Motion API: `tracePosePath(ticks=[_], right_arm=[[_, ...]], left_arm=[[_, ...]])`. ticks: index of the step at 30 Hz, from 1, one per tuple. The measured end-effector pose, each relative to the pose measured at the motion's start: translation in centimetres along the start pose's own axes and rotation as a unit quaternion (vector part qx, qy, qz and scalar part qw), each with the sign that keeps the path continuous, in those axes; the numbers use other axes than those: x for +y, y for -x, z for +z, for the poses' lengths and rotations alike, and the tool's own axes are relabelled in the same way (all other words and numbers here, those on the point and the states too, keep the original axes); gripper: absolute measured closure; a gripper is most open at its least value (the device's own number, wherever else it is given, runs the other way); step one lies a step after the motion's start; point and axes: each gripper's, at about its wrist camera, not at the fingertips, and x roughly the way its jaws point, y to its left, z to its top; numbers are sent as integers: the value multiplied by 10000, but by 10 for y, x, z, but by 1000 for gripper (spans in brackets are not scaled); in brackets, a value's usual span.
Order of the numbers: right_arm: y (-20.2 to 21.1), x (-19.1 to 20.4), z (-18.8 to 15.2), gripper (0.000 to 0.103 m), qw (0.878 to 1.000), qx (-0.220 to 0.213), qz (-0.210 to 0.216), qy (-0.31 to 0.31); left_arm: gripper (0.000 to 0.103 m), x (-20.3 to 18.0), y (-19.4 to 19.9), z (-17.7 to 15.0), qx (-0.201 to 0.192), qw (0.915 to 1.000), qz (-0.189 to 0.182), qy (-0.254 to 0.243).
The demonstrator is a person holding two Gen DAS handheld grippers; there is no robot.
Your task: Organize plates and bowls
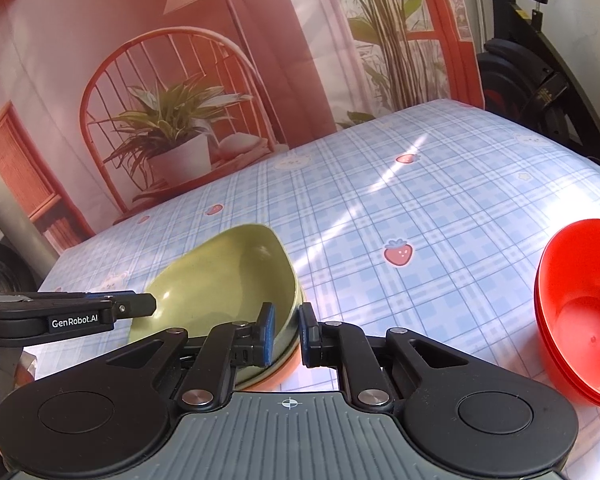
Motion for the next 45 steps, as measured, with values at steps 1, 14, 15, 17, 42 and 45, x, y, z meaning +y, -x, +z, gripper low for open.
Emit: tracePosePath(ticks=[1, 14, 15, 17, 42, 45], right_arm=[[0, 0, 0, 91, 10000, 0, 4, -4], [9, -2, -2, 89, 9993, -234, -197, 232], [8, -2, -2, 91, 9994, -201, -186, 227], [7, -2, -4, 92, 9995, -166, -178, 219], [63, -16, 18, 84, 9906, -1088, -704, 441], [73, -27, 20, 84, 9886, -1204, -817, 388]], left_arm=[[84, 0, 1, 0, -10, 10000, -3, 16], [84, 2, 11, -2, -111, 9994, -5, 314], [84, 2, 12, -2, -118, 9994, -13, 320], [84, 1, 13, -3, -120, 9994, -43, 324], [63, -30, 35, 15, -395, 9990, -182, 82], [63, -42, 37, 19, -442, 9986, -285, -24]])
